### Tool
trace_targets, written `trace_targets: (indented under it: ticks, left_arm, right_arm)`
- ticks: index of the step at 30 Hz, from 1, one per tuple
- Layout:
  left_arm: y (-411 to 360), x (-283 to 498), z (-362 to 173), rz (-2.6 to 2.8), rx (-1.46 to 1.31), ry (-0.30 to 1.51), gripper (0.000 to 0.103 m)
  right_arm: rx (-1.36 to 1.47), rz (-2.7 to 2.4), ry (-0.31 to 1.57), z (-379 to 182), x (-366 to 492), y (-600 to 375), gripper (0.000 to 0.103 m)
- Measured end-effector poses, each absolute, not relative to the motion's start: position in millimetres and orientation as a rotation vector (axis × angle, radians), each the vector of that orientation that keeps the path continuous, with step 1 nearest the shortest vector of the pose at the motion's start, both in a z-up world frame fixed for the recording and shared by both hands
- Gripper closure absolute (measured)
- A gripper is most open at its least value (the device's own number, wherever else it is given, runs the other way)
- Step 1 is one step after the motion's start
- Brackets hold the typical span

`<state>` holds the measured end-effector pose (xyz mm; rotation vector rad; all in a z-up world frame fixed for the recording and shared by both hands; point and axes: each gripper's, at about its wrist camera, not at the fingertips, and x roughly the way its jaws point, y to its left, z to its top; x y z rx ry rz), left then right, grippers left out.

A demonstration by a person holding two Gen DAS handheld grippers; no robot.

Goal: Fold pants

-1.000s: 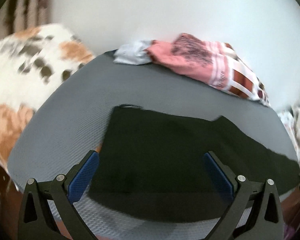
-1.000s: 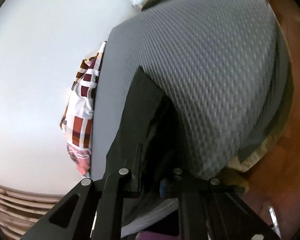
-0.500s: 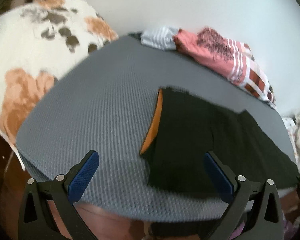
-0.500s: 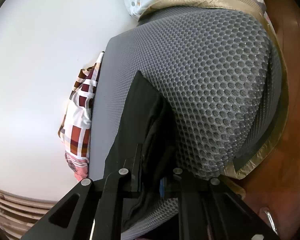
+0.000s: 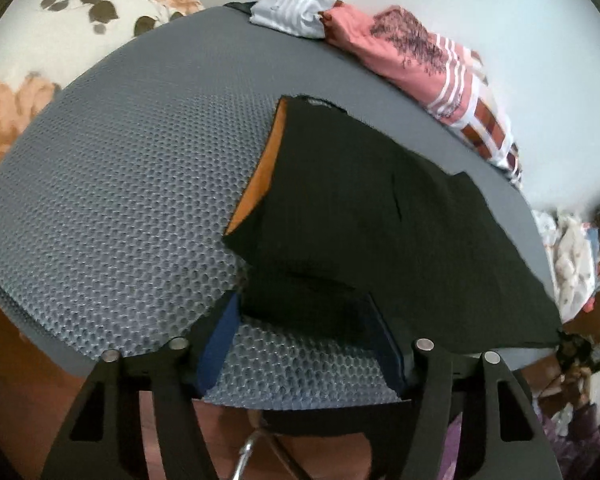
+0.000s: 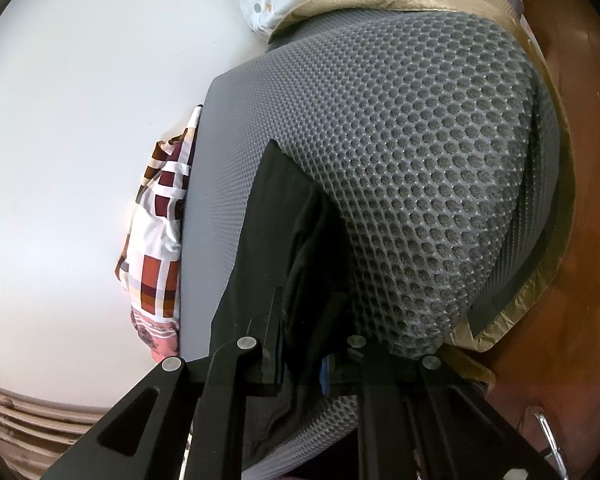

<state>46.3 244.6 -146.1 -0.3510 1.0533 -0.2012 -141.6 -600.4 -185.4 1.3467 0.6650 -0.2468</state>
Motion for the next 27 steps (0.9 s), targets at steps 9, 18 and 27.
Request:
trace_targets:
  ticks: [9, 18, 27]
  left_arm:
    - [226, 52, -125, -0.101, -0.168, 1.010, 0.073]
    - [226, 72, -85, -0.058, -0.092, 0.894, 0.083]
    - [262, 76, -93, -0.020, -0.246, 0.920, 0.092]
  right_arm:
    - [1.356, -0.243, 0.663, -186, -139, -600, 0.090]
    - [1.338, -0.231, 0.662, -186, -140, -597, 0.090]
    - [1.345, -0.228, 0.659, -190, -147, -598, 0.092]
